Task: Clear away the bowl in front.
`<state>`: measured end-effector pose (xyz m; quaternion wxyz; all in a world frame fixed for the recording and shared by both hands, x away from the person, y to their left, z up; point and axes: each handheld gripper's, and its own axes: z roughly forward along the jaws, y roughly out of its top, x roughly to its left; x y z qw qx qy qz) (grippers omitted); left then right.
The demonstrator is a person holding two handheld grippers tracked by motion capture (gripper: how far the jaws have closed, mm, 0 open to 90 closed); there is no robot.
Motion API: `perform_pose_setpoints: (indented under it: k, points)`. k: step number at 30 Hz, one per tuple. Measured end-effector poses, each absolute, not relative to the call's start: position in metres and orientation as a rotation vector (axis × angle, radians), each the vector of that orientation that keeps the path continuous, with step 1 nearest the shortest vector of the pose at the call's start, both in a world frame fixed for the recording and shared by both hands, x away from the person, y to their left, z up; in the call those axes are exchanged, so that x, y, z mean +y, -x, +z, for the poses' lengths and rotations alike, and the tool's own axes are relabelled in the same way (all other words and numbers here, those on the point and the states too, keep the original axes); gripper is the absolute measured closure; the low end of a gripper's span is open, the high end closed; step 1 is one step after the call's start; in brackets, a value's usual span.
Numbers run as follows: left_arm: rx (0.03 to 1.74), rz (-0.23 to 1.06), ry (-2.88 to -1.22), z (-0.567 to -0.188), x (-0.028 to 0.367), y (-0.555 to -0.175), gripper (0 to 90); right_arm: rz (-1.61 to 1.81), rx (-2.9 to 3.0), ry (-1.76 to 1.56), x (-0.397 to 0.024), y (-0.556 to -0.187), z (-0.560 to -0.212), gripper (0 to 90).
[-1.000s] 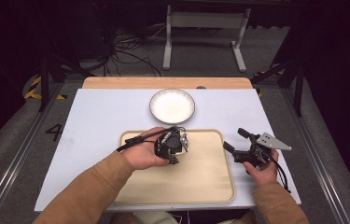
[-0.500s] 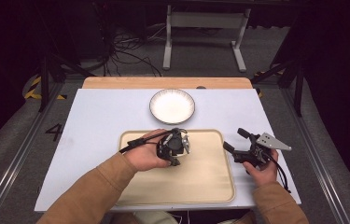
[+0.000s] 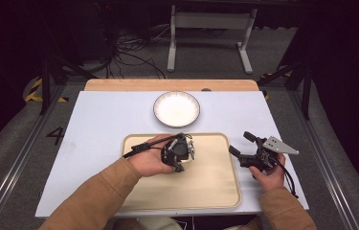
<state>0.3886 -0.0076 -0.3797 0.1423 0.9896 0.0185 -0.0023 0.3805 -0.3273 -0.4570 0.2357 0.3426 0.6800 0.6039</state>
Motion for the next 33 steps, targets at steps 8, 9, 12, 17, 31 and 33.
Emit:
perform_pose_setpoints:
  k: [8, 9, 12, 17, 31, 33]
  points:
    - [0.049, -0.059, -2.842, -0.383, -0.009, -0.387, 76.3, 1.657, 1.865, -0.940, -0.327, -0.380, -0.457, 7.5]
    - [0.044, -0.069, -2.841, -0.383, -0.009, -0.387, 75.9, 1.658, 1.866, -0.939, -0.327, -0.380, -0.457, 7.5]
    - [0.028, -0.094, -2.847, -0.384, -0.011, -0.385, 75.7, 1.658, 1.865, -0.940, -0.327, -0.381, -0.457, 7.5]
    - [0.043, -0.108, -2.842, -0.385, -0.011, -0.385, 72.8, 1.657, 1.866, -0.938, -0.327, -0.380, -0.457, 7.4]
    - [0.123, -0.072, -2.706, -0.371, 0.005, -0.387, 55.1, 1.651, 1.869, -0.933, -0.327, -0.380, -0.457, 6.9]
    - [0.143, -0.076, -2.663, -0.368, 0.009, -0.387, 53.7, 1.651, 1.869, -0.934, -0.327, -0.380, -0.457, 6.6]
